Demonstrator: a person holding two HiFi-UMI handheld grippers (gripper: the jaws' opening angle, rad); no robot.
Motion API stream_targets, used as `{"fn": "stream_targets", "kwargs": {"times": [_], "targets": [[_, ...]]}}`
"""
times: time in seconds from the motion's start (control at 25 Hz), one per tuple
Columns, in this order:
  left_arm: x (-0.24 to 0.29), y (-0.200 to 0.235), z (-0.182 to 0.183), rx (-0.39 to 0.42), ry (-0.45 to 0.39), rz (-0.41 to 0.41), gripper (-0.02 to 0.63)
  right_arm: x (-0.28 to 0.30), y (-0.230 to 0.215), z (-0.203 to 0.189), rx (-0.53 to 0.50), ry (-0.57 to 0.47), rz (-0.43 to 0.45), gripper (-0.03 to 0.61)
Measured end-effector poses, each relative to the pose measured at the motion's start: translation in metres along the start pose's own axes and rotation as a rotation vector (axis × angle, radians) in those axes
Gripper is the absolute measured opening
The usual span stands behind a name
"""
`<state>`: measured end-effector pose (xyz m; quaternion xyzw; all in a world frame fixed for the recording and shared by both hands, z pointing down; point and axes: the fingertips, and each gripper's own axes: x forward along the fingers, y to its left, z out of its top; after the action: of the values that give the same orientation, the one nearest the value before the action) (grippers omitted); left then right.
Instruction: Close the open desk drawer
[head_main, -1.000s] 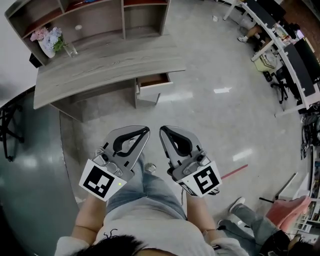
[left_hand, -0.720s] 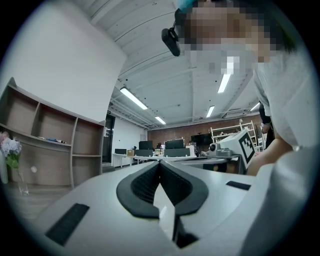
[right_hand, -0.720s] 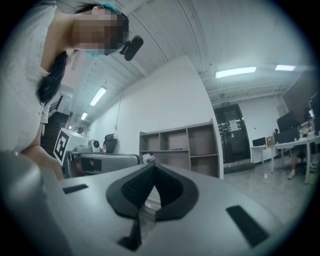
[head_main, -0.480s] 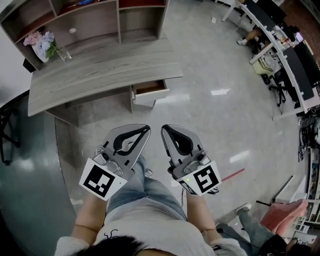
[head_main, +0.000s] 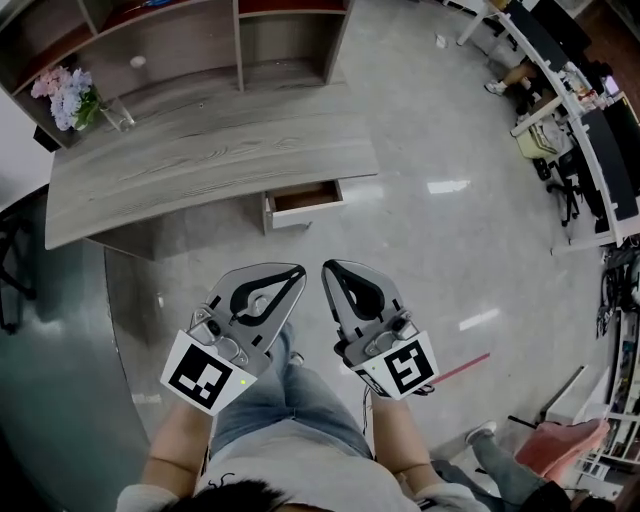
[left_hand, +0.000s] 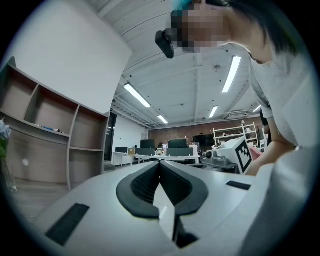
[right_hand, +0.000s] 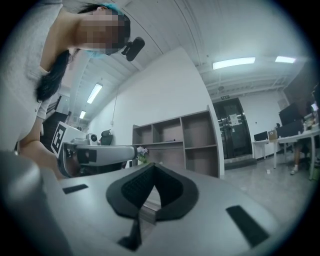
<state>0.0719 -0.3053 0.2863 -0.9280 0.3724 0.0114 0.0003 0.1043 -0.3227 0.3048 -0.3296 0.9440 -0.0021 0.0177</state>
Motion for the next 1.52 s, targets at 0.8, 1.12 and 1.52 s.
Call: {"fn": "stream_targets", "kwargs": {"times": [0.8,1.12,1.52], "targets": [[0.048,0.043,-0.152,0.000,0.010,-0.059,0.011,0.053,-0.082,-0.189,-0.001,0.046,-0.056,0.008],[0.043,0.053,-0.194,-0.020,-0.007,-0.053,0.011,0.072,-0.103,-0.265,-0.004,0.054,-0.107,0.008],[0.039,0.078,-0.218,-0.034,-0.021,-0.019,0.011,0.106,-0.121,-0.327,0.017,0.133,-0.115,0.008]]}}
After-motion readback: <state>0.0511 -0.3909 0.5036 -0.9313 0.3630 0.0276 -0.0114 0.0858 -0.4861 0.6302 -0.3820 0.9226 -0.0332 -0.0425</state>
